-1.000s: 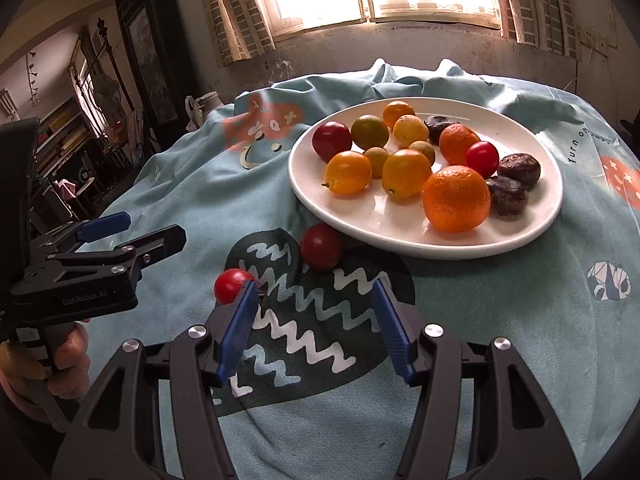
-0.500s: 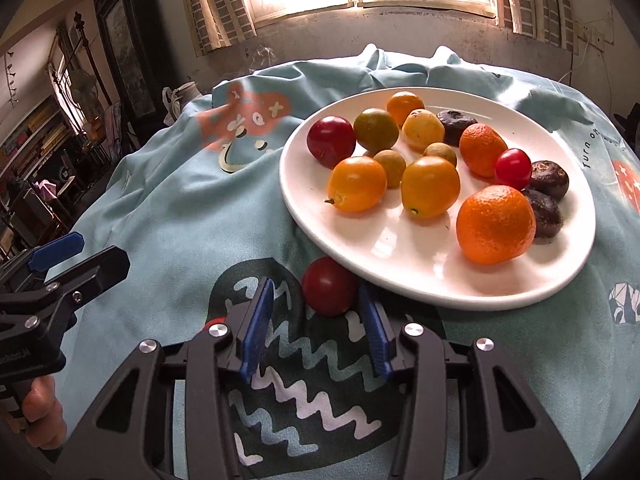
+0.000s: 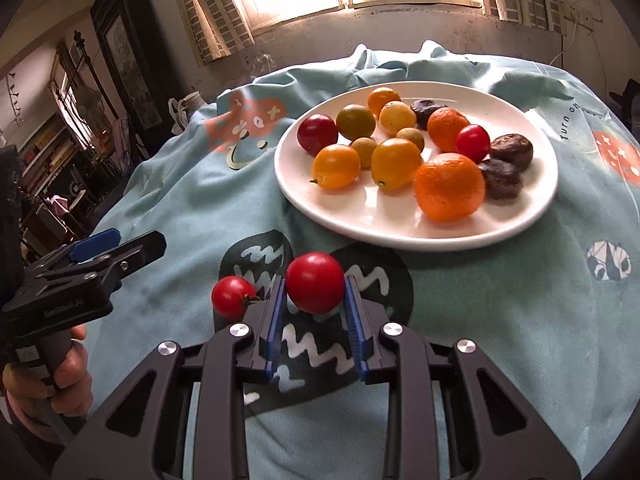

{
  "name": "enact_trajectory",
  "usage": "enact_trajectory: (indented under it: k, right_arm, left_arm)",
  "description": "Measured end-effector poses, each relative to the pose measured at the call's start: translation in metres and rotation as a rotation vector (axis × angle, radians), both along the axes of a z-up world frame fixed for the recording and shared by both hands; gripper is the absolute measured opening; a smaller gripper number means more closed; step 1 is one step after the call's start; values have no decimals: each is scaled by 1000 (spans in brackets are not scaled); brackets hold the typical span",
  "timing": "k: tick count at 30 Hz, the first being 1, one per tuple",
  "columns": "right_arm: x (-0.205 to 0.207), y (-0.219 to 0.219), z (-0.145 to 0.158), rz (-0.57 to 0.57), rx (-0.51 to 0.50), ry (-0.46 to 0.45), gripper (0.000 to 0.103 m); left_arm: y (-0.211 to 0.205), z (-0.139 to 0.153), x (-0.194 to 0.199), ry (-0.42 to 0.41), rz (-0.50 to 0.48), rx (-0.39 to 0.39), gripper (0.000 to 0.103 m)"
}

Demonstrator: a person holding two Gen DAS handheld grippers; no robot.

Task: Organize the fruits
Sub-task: 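Grasp another red cherry tomato with the right tool, then hold the tomato in the right tool while the left tool grasps a red tomato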

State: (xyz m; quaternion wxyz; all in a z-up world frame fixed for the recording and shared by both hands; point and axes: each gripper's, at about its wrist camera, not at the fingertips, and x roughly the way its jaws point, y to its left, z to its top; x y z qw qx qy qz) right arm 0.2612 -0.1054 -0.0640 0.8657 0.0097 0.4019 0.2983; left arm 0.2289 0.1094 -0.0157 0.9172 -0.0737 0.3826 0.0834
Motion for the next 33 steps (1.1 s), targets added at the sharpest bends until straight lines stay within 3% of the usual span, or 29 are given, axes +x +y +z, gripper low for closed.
enact_trajectory:
  k: [4, 10, 16, 22, 28, 33]
  right_arm:
    - [-15, -30, 10, -22, 34, -34, 29]
    - [-19, -39, 13, -21, 44, -31, 29]
    - [-20, -40, 14, -24, 43, -35, 29]
    - [-21, -38, 13, -22, 37, -34, 29]
    - [-21, -38, 13, -25, 32, -39, 29]
    - [-21, -38, 11, -25, 24, -36, 29]
  left_arm:
    - [-35, -2, -1, -17, -174, 15, 99]
    - [-68, -14, 2, -8, -311, 63, 71]
    - [-72, -28, 14, 36, -331, 47, 52]
    - [-79, -35, 17, 56, -346, 76, 51]
    - [-80, -40, 20, 78, -352, 75, 36]
    - [-78, -40, 19, 76, -348, 74, 34]
